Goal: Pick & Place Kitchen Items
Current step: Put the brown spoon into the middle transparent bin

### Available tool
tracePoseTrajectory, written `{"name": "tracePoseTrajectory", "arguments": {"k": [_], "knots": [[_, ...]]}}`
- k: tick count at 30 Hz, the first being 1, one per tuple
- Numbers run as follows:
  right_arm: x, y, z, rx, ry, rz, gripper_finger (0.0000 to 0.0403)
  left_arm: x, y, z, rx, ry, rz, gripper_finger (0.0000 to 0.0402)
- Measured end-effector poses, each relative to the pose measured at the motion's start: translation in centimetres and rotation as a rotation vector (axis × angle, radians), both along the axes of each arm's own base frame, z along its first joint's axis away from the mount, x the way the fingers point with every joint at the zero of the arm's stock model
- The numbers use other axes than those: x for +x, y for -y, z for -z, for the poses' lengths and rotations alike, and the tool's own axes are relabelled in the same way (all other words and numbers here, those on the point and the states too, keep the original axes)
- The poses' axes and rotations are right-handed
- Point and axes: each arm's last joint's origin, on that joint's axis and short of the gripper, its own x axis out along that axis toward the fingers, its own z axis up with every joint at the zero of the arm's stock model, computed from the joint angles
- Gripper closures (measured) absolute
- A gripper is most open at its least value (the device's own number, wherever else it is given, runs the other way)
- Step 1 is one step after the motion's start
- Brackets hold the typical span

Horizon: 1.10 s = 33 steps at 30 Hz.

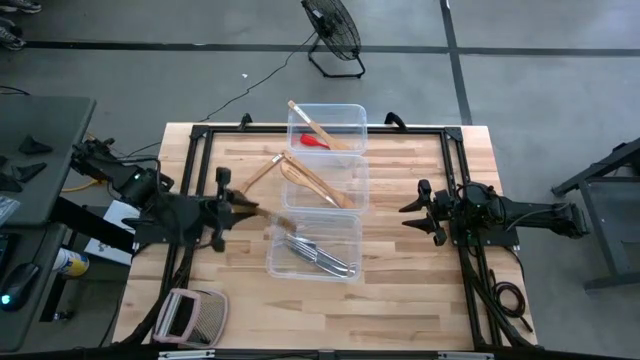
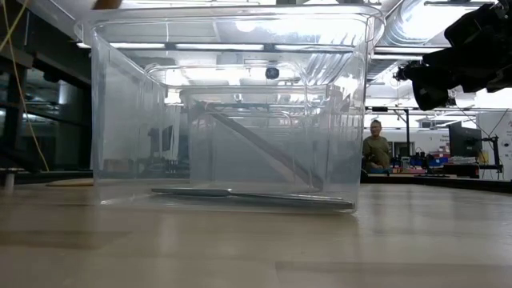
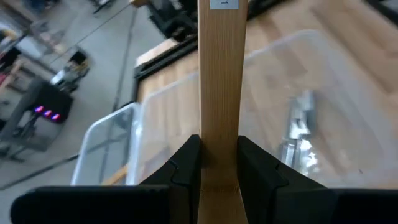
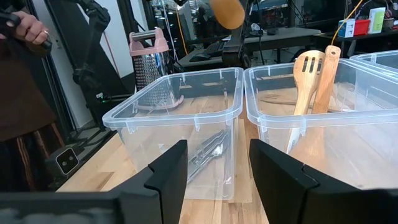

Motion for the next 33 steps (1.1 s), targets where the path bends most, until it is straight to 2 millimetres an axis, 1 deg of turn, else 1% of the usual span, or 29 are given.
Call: {"name": "tracePoseTrajectory", "arguments": {"k": [11, 16, 20, 27, 33], "knots": [[0.0, 0.0, 0.0, 0.000, 0.000, 0.000, 0.0237, 1.7, -2.8, -1.4, -0.044, 0.152, -0.175, 0.0330], [0.0, 0.0, 0.0, 0.000, -0.001, 0.000, 0.0237, 3.1, -3.5, -1.9, -0.072, 0.222, -0.230, 0.0320], [0.0, 0.0, 0.0, 0.000, -0.001, 0.000, 0.0237, 4.6, -4.0, -1.9, -0.105, 0.257, -0.219, 0.0324], [0.0, 0.0, 0.0, 0.000, -0.001, 0.000, 0.0237, 8.3, -5.1, -1.4, -0.149, 0.320, -0.215, 0.0330], [0.0, 0.0, 0.0, 0.000, -0.001, 0.000, 0.0237, 11.6, -6.8, -0.2, -0.177, 0.355, -0.290, 0.0329]]}}
